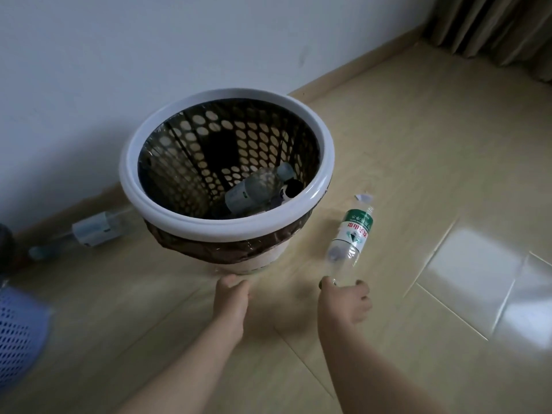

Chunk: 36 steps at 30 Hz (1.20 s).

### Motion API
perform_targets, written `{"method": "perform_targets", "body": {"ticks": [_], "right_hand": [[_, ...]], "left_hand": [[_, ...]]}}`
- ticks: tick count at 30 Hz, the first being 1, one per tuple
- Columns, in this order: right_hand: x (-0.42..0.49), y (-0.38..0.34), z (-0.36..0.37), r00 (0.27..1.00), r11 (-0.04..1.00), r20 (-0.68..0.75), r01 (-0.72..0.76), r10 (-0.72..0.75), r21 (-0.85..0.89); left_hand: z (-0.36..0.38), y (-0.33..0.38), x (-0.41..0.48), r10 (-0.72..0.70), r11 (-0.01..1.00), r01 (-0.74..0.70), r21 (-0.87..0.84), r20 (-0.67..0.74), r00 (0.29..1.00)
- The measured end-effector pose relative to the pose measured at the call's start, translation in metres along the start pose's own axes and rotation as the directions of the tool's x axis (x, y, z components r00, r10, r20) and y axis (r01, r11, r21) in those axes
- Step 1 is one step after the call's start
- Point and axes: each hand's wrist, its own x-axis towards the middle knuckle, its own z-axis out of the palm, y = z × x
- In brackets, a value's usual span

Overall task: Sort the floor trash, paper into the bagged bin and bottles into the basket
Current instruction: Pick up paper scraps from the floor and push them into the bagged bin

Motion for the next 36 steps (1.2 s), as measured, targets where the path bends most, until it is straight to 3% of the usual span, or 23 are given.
{"method": "perform_targets", "body": {"ticks": [7, 16, 23, 27, 31, 36], "right_hand": [[0.033, 0.003, 0.013, 0.977, 0.987, 0.182, -0.133, 0.115, 0.089], [0.01, 0.004, 0.021, 0.968, 0.952, 0.207, -0.191, 0.142, 0.241], [-0.082, -0.03, -0.046, 0.96, 0.906, 0.15, -0.273, 0.236, 0.323], [-0.138, -0.084, -0.113, 0.979, 0.921, 0.004, -0.195, 0.205, 0.338], [-0.188, -0.154, -0.165, 0.995, 0.949, -0.075, -0.035, 0.062, 0.312], [-0.23, -0.229, -0.191, 0.972, 0.968, 0.112, 0.186, -0.206, 0.17]], "left_hand": [[0.016, -0.009, 0.0, -0.094, 0.967, 0.065, 0.247, 0.107, 0.99], [0.001, 0.011, -0.006, -0.085, 0.925, 0.022, 0.38, 0.149, 0.985], [-0.043, 0.072, -0.09, -0.193, 0.865, 0.093, 0.493, 0.156, 0.969], [-0.07, 0.132, -0.156, -0.24, 0.842, 0.124, 0.525, 0.159, 0.958], [-0.086, 0.199, -0.203, -0.214, 0.85, 0.121, 0.513, 0.126, 0.969], [-0.084, 0.277, -0.236, -0.145, 0.859, 0.057, 0.509, 0.134, 0.98]]}}
